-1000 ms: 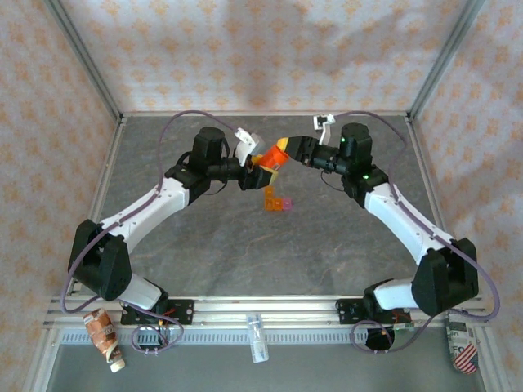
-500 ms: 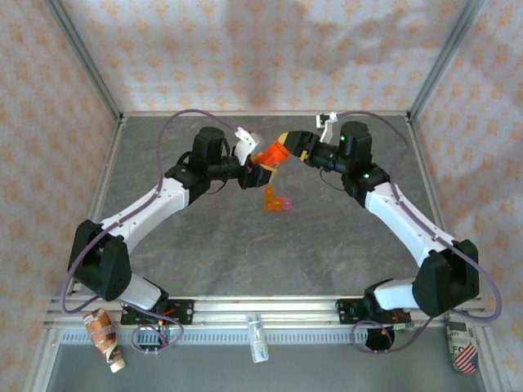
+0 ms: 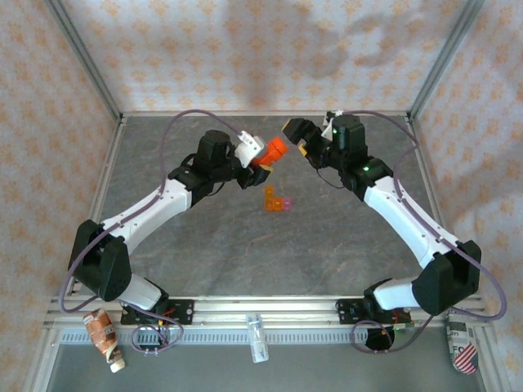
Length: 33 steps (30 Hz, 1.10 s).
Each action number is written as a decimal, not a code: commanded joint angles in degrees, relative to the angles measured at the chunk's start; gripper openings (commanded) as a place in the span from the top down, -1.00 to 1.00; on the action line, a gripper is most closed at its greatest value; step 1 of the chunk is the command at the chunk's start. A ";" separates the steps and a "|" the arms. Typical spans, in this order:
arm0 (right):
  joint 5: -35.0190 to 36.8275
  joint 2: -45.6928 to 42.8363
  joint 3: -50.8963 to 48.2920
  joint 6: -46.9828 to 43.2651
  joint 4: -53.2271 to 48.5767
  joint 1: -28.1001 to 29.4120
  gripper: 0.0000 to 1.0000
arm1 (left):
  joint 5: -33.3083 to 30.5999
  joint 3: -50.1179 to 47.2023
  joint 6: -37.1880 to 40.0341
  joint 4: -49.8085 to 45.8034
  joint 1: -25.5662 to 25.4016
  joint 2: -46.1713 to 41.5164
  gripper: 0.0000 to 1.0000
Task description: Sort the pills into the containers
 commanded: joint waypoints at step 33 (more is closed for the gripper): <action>1.85 3.56 -1.48 9.95 2.01 4.37 0.20 | -9.36 1.29 5.95 1.18 -4.38 1.54 1.00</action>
